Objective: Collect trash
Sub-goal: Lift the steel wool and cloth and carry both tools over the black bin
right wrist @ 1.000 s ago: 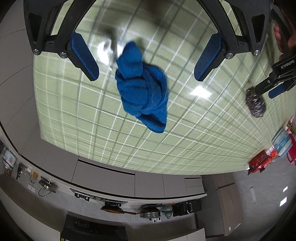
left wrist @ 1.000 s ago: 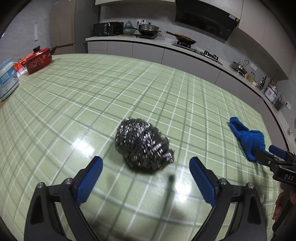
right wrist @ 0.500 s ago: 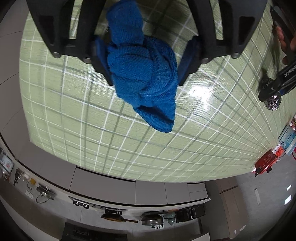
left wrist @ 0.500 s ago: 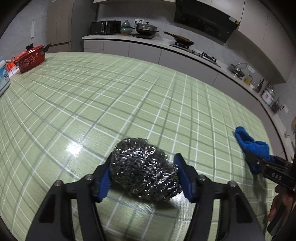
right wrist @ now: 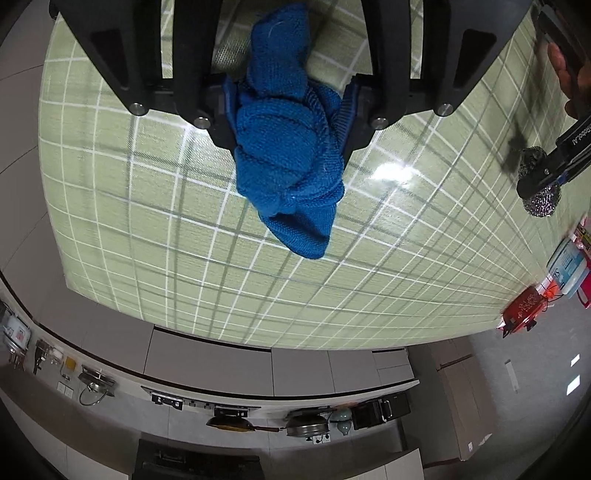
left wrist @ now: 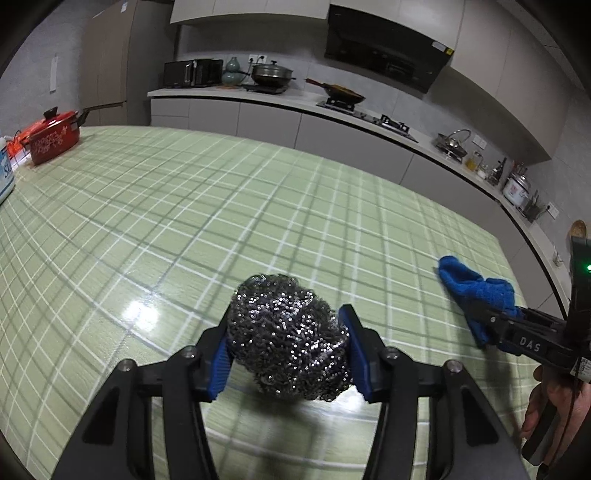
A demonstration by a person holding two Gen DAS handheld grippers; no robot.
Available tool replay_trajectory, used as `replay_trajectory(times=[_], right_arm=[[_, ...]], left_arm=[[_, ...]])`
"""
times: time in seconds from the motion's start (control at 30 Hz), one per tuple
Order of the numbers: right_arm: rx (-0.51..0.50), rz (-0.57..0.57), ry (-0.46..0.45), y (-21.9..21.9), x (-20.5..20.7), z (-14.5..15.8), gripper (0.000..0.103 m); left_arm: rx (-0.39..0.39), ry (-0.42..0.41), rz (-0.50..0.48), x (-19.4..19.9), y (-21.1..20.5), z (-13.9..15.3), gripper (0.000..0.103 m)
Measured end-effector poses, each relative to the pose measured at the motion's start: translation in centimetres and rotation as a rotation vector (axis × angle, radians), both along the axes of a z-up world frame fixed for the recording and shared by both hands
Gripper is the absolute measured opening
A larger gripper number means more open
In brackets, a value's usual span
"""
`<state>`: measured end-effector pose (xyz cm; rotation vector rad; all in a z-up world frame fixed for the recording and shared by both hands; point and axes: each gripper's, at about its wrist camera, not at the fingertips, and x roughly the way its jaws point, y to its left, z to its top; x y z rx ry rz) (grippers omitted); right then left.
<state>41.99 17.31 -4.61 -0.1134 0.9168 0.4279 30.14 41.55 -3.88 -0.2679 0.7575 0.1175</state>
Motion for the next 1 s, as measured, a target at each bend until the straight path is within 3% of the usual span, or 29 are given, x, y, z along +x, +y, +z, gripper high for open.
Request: replay_trajectory(times=[0.57,1.0], right_arm=[[0.047,-0.024,-0.069,-6.6,-7.0,5.2,0.041],[0.072,-0.099,-0.108,-17.4,-12.9,8.3,0.041]], left_arm=[[0.022,-0.029,-0.132,-2.6,-8.4,2.4,0.054],[0.04,-0.041,-0.251,-6.0,-18.9,3.7,0.054]])
